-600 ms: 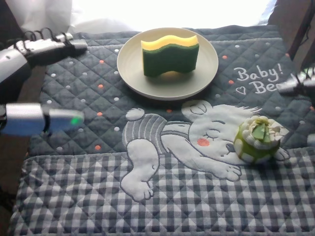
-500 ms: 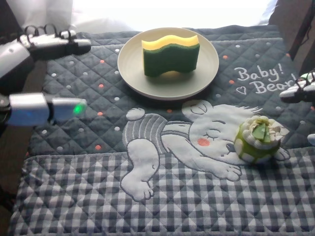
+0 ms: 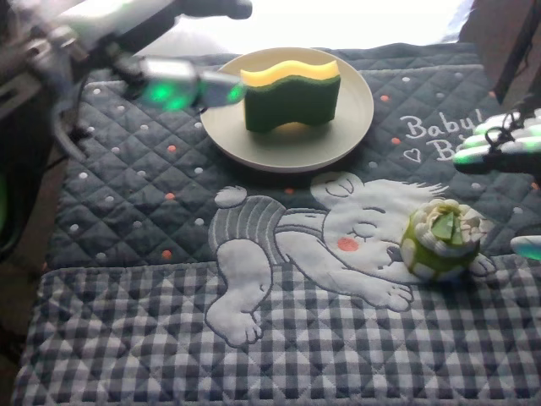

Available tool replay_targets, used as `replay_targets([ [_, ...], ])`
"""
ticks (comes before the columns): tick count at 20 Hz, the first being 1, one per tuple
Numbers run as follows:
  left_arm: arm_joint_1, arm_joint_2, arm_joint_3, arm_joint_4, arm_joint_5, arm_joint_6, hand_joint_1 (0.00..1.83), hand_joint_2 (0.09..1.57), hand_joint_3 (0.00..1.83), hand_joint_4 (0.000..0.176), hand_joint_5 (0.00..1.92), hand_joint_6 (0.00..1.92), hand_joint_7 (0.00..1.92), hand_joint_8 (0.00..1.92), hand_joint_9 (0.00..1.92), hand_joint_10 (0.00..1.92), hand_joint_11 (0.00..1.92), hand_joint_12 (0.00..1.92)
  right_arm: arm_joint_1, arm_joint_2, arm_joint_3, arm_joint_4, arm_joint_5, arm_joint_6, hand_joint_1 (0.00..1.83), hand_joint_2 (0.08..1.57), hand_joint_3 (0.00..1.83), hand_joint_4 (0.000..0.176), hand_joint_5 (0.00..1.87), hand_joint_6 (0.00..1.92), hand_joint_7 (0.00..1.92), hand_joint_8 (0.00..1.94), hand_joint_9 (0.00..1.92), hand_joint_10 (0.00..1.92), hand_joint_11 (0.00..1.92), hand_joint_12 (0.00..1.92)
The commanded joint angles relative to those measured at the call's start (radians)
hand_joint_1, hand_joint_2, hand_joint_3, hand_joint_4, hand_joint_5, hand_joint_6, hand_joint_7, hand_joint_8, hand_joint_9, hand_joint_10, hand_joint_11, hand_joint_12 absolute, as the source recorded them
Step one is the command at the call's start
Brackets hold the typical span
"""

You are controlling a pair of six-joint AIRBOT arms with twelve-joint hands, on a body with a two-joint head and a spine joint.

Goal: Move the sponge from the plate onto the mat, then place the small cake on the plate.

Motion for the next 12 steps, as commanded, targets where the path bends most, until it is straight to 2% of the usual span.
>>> replay_targets([
  [1, -0.022, -0.032, 0.028, 0.006, -0.003, -0.003, 0.75, 0.98, 0.00, 0.063, 0.43, 0.00, 0.30, 0.00, 0.21, 0.00, 0.00, 0.54, 0.011, -0.001, 0.003, 0.035, 0.119, 0.002, 0.64, 1.03, 0.00, 0.117, 0.33, 0.00, 0.26, 0.00, 0.21, 0.00, 0.15, 0.03],
  [2, -0.031, -0.059, 0.059, 0.014, 0.030, -0.003, 0.69, 0.98, 0.00, 0.076, 0.43, 0.00, 0.31, 0.00, 0.24, 0.00, 0.00, 0.59, 0.011, -0.005, 0.006, 0.035, 0.119, 0.002, 0.60, 1.01, 0.00, 0.153, 0.28, 0.00, 0.23, 0.00, 0.19, 0.00, 0.13, 0.02],
  [3, -0.044, -0.090, 0.090, 0.026, 0.063, -0.003, 0.68, 0.99, 0.00, 0.079, 0.43, 0.00, 0.32, 0.00, 0.25, 0.00, 0.00, 0.61, 0.011, -0.010, 0.009, 0.033, 0.119, 0.002, 0.59, 1.01, 0.00, 0.161, 0.27, 0.00, 0.22, 0.00, 0.18, 0.00, 0.13, 0.02],
  [4, -0.058, -0.124, 0.124, 0.039, 0.098, -0.003, 0.74, 1.00, 0.00, 0.058, 0.46, 0.00, 0.36, 0.00, 0.30, 0.00, 0.00, 0.75, 0.013, -0.014, 0.011, 0.030, 0.119, 0.002, 0.60, 1.01, 0.00, 0.168, 0.22, 0.00, 0.21, 0.00, 0.17, 0.00, 0.11, 0.02],
  [5, -0.069, -0.154, 0.153, 0.051, 0.123, -0.003, 0.73, 1.01, 0.00, 0.048, 0.50, 0.01, 0.39, 0.01, 0.32, 0.01, 0.00, 0.82, 0.015, -0.016, 0.013, 0.027, 0.119, 0.002, 0.61, 1.00, 0.00, 0.171, 0.23, 0.00, 0.21, 0.00, 0.18, 0.00, 0.13, 0.02],
  [6, -0.077, -0.175, 0.173, 0.055, 0.139, -0.003, 0.77, 0.99, 0.00, 0.036, 0.60, 0.01, 0.53, 0.01, 0.44, 0.02, 0.06, 0.88, 0.016, -0.018, 0.015, 0.026, 0.118, 0.002, 0.60, 1.01, 0.00, 0.163, 0.25, 0.01, 0.24, 0.01, 0.18, 0.01, 0.07, 0.00],
  [7, -0.084, -0.196, 0.193, 0.061, 0.151, -0.003, 0.80, 0.97, 0.00, 0.018, 0.63, 0.00, 0.55, 0.00, 0.48, 0.01, 0.05, 1.00, 0.016, -0.020, 0.017, 0.026, 0.116, 0.002, 0.64, 1.01, 0.00, 0.156, 0.29, 0.02, 0.25, 0.01, 0.18, 0.00, 0.01, 0.00],
  [8, -0.090, -0.215, 0.209, 0.066, 0.162, -0.003, 0.81, 1.00, 0.00, 0.017, 0.64, 0.00, 0.58, 0.00, 0.50, 0.01, 0.04, 1.09, 0.016, -0.022, 0.018, 0.025, 0.115, 0.002, 0.65, 1.01, 0.00, 0.167, 0.31, 0.01, 0.27, 0.01, 0.20, 0.00, 0.00, 0.00],
  [9, -0.096, -0.231, 0.226, 0.074, 0.175, -0.003, 0.81, 1.01, 0.00, 0.016, 0.64, 0.00, 0.58, 0.00, 0.51, 0.00, 0.03, 1.13, 0.016, -0.024, 0.018, 0.025, 0.115, 0.002, 0.65, 1.01, 0.00, 0.170, 0.31, 0.01, 0.27, 0.00, 0.20, 0.00, 0.00, 0.00],
  [10, -0.100, -0.253, 0.246, 0.083, 0.188, -0.003, 0.88, 1.05, 0.00, 0.000, 0.70, 0.01, 0.63, 0.00, 0.53, 0.01, 0.03, 1.07, 0.016, -0.026, 0.019, 0.023, 0.115, 0.002, 0.66, 1.02, 0.00, 0.155, 0.33, 0.01, 0.28, 0.01, 0.22, 0.01, 0.00, 0.00],
  [11, -0.102, -0.260, 0.252, 0.083, 0.189, -0.003, 0.97, 1.10, 0.00, 0.000, 0.83, 0.01, 0.77, 0.01, 0.65, 0.02, 0.17, 0.97, 0.016, -0.027, 0.019, 0.022, 0.115, 0.003, 0.66, 1.02, 0.00, 0.151, 0.34, 0.01, 0.29, 0.01, 0.23, 0.01, 0.00, 0.00],
  [12, -0.107, -0.262, 0.252, 0.083, 0.182, -0.003, 1.20, 1.11, 0.00, 0.000, 1.01, 0.49, 0.92, 0.99, 0.92, 0.34, 0.46, 1.28, 0.016, -0.028, 0.019, 0.021, 0.114, 0.003, 0.66, 1.02, 0.00, 0.137, 0.37, 0.02, 0.31, 0.01, 0.25, 0.01, 0.01, 0.00],
])
